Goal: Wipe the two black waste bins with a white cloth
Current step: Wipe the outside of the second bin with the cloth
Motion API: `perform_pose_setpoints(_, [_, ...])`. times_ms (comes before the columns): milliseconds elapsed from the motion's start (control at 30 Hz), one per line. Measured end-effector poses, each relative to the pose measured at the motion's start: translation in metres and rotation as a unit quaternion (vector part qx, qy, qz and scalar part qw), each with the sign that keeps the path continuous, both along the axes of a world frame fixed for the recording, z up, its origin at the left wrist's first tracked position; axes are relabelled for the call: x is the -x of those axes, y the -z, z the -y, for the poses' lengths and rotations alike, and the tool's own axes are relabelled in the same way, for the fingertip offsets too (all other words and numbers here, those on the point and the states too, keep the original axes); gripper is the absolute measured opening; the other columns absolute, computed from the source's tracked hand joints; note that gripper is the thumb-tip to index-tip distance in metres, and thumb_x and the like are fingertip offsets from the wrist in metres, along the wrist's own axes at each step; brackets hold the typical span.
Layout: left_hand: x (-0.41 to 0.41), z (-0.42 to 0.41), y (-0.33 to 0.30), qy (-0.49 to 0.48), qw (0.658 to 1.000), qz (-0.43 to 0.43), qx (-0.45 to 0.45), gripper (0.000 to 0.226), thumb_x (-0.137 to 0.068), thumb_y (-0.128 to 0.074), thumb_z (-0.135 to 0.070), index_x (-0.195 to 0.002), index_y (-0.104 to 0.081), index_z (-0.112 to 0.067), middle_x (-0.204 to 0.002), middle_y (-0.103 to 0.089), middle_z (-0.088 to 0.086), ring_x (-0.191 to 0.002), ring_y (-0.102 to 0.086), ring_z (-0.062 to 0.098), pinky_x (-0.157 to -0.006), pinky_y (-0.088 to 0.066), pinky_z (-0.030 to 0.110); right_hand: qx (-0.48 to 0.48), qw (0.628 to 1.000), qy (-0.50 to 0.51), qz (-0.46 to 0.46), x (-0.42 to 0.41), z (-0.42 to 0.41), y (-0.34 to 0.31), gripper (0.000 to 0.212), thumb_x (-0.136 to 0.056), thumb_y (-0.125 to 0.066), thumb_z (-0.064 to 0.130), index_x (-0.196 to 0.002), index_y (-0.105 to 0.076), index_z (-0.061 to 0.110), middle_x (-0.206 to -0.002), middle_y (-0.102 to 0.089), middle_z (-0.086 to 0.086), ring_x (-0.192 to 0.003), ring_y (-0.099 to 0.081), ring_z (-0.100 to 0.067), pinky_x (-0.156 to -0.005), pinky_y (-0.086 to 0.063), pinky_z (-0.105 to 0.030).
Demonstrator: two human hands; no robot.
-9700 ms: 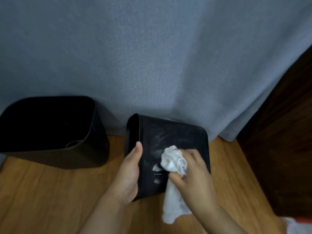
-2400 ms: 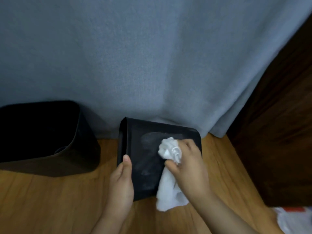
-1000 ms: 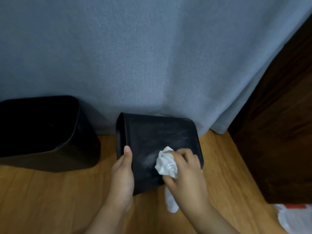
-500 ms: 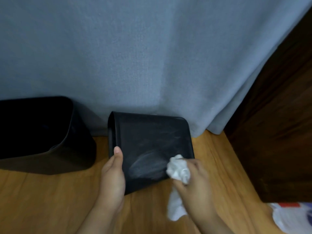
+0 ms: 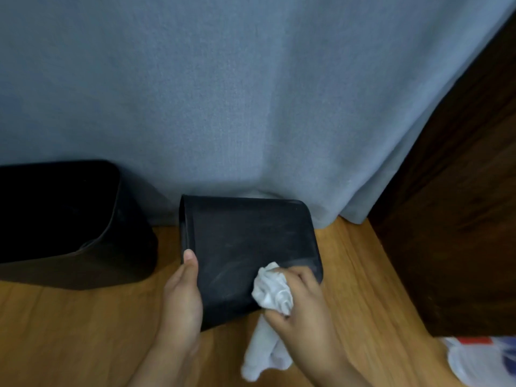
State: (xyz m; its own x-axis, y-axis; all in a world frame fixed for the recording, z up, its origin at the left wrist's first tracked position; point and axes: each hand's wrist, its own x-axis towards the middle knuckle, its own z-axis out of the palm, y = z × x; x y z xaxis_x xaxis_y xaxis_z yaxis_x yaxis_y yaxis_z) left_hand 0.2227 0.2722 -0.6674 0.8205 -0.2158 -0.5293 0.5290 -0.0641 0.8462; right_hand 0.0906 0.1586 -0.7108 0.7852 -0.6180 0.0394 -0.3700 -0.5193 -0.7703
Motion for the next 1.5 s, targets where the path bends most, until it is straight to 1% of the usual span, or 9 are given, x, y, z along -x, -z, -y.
perform_pose_setpoints(200, [-0.001, -0.005, -0.006, 0.014, 1.000, -0.002, -0.002, 0.041, -0.097, -0.040, -0.053, -0.106, -0.069, -0.025, -0.112, -0.073, 0.000, -0.108, -0.066, 0.020, -0.103, -0.047, 0.042, 0.008, 0.992, 0.122, -0.044, 0.015, 0.050, 0.009, 0.029, -0.076, -0.064, 0.028, -0.105, -0.060, 0.028, -0.103, -0.057, 0.009, -0.093, -0.057, -0.007, -0.076, -0.046, -0.023])
perform_pose_setpoints(400, [0.006, -0.004, -0.005, 0.031, 1.000, 0.001, -0.004, 0.058, -0.083, -0.042, -0.066, -0.113, -0.069, -0.025, -0.118, -0.072, -0.003, -0.113, -0.064, 0.018, -0.108, -0.044, 0.045, -0.050, 0.986, 0.149, 0.057, -0.011, 0.058, -0.038, 0.020, -0.075, -0.076, 0.040, -0.085, -0.062, 0.031, -0.077, -0.067, 0.009, -0.073, -0.064, 0.001, -0.062, -0.049, -0.015])
perform_pose_setpoints(500, [0.008, -0.002, -0.007, 0.033, 0.999, 0.003, -0.006, 0.061, -0.077, -0.044, -0.069, -0.107, -0.071, -0.024, -0.112, -0.073, -0.003, -0.109, -0.067, 0.019, -0.105, -0.046, 0.046, -0.131, 0.984, 0.104, 0.061, -0.033, 0.052, -0.057, 0.025, -0.072, -0.078, 0.039, -0.091, -0.063, 0.032, -0.082, -0.069, 0.011, -0.078, -0.063, 0.005, -0.064, -0.049, -0.011])
perform_pose_setpoints(633, [0.006, 0.001, -0.010, 0.042, 0.999, 0.011, -0.022, 0.048, -0.097, -0.040, -0.052, -0.114, -0.068, -0.017, -0.118, -0.070, 0.001, -0.111, -0.064, 0.020, -0.106, -0.045, 0.045, -0.196, 0.980, -0.004, 0.022, -0.045, 0.049, -0.058, 0.043, -0.076, -0.076, 0.036, -0.116, -0.061, 0.031, -0.111, -0.066, 0.017, -0.101, -0.059, 0.007, -0.085, -0.049, -0.014])
perform_pose_setpoints(833, [0.005, -0.002, -0.005, 0.032, 0.999, -0.007, -0.017, 0.051, -0.098, -0.040, -0.052, -0.125, -0.064, -0.016, -0.123, -0.067, 0.001, -0.116, -0.061, 0.021, -0.108, -0.043, 0.045, -0.130, 0.991, -0.025, 0.037, -0.037, 0.045, -0.047, 0.028, -0.091, -0.059, 0.038, -0.118, -0.059, 0.032, -0.112, -0.064, 0.015, -0.107, -0.058, 0.001, -0.090, -0.046, -0.022])
perform_pose_setpoints(1033, [0.008, -0.002, -0.005, 0.047, 0.999, -0.009, -0.015, 0.047, -0.099, -0.040, -0.050, -0.119, -0.068, -0.017, -0.114, -0.072, 0.000, -0.107, -0.066, 0.020, -0.103, -0.048, 0.043, 0.011, 0.993, 0.117, 0.011, -0.042, 0.041, -0.047, 0.040, -0.097, -0.029, 0.050, -0.077, -0.050, 0.023, -0.064, -0.058, 0.002, -0.058, -0.056, -0.009, -0.052, -0.043, -0.023])
perform_pose_setpoints(1233, [0.008, 0.000, 0.000, 0.040, 0.999, -0.021, -0.019, 0.046, -0.099, -0.040, -0.050, -0.115, -0.069, -0.018, -0.111, -0.073, 0.001, -0.106, -0.067, 0.020, -0.103, -0.048, 0.043, -0.001, 0.997, 0.025, -0.074, -0.039, 0.082, -0.090, 0.035, -0.069, -0.073, 0.054, -0.089, -0.062, 0.028, -0.080, -0.066, 0.014, -0.076, -0.060, 0.002, -0.062, -0.043, -0.011])
perform_pose_setpoints(1367, [0.007, 0.002, 0.000, 0.036, 0.999, -0.012, -0.021, 0.042, -0.098, -0.041, -0.050, -0.102, -0.071, -0.021, -0.106, -0.074, 0.001, -0.103, -0.068, 0.020, -0.099, -0.050, 0.040, 0.088, 0.996, 0.024, 0.006, -0.037, 0.081, -0.124, 0.015, -0.079, -0.068, 0.047, -0.078, -0.061, 0.034, -0.071, -0.063, 0.016, -0.067, -0.059, 0.003, -0.062, -0.042, -0.005])
perform_pose_setpoints(1500, [0.007, 0.002, -0.001, 0.038, 0.999, -0.013, -0.013, 0.038, -0.100, -0.040, -0.046, -0.102, -0.070, -0.023, -0.107, -0.074, 0.001, -0.102, -0.067, 0.018, -0.096, -0.050, 0.036, 0.148, 0.986, -0.005, 0.070, -0.048, 0.054, -0.125, 0.020, -0.078, -0.074, 0.041, -0.082, -0.055, 0.036, -0.073, -0.058, 0.023, -0.075, -0.057, 0.005, -0.066, -0.039, -0.007])
